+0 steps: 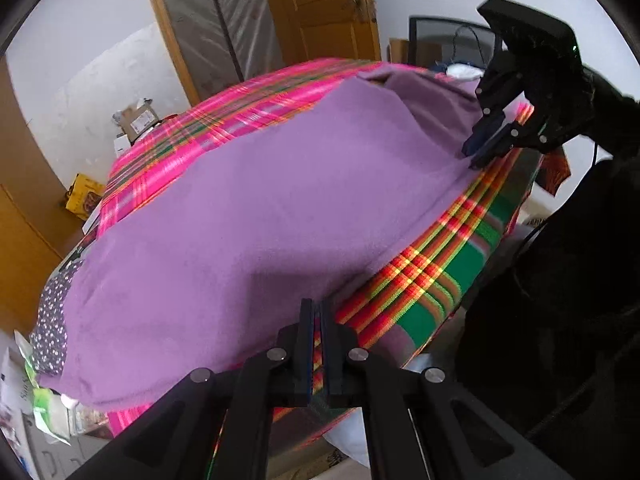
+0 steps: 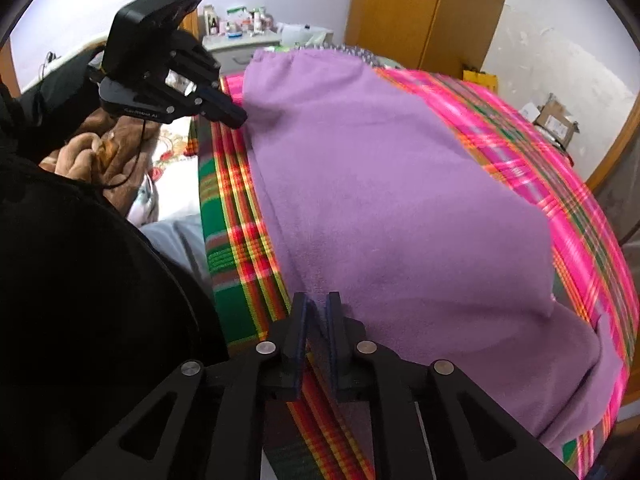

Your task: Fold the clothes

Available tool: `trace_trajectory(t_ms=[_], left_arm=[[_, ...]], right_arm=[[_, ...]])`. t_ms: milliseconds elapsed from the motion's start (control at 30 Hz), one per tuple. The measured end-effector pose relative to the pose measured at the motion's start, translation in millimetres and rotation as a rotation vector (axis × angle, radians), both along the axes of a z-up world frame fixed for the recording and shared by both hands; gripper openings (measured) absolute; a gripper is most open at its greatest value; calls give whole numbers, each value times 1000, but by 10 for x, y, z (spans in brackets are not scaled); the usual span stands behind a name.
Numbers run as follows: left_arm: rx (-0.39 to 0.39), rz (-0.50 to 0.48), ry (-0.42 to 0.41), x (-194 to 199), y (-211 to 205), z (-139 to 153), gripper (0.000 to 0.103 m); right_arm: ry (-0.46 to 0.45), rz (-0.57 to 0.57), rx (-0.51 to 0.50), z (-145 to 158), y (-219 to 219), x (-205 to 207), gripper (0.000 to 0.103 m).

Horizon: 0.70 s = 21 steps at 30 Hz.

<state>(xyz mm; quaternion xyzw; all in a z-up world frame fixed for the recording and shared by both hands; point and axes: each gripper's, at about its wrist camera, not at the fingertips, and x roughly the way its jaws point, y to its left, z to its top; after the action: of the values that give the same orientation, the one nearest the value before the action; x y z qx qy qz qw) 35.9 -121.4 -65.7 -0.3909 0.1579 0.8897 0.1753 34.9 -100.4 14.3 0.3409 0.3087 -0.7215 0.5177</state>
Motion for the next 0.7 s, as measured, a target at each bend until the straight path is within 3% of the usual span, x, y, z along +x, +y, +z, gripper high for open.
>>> trace_trajectory(t_ms=[100, 167, 267, 333, 433, 567, 700], left_arm=[[97, 100, 45, -39, -195, 103, 3], [127, 213, 50, -27, -333, 125, 3], [141, 367, 15, -143, -578, 10, 3], [144, 445, -29, -171, -741, -106, 3], [229, 519, -19, -73, -980, -103, 3], [337, 697, 62, 55, -1404, 14, 4], [502, 923, 84, 191, -1964, 7, 15]], right_arm=[[-6, -12, -62, 64, -26, -6, 23], [-14, -26, -102, 77, -93, -25, 23], [-41, -47, -133, 11, -249, -66, 23], [-71, -39, -94, -117, -334, -79, 22], [-76, -17, -71, -152, -356, -58, 21], [-89, -95, -160, 10, -256, -226, 21], [-110, -190, -218, 105, -185, -424, 21]])
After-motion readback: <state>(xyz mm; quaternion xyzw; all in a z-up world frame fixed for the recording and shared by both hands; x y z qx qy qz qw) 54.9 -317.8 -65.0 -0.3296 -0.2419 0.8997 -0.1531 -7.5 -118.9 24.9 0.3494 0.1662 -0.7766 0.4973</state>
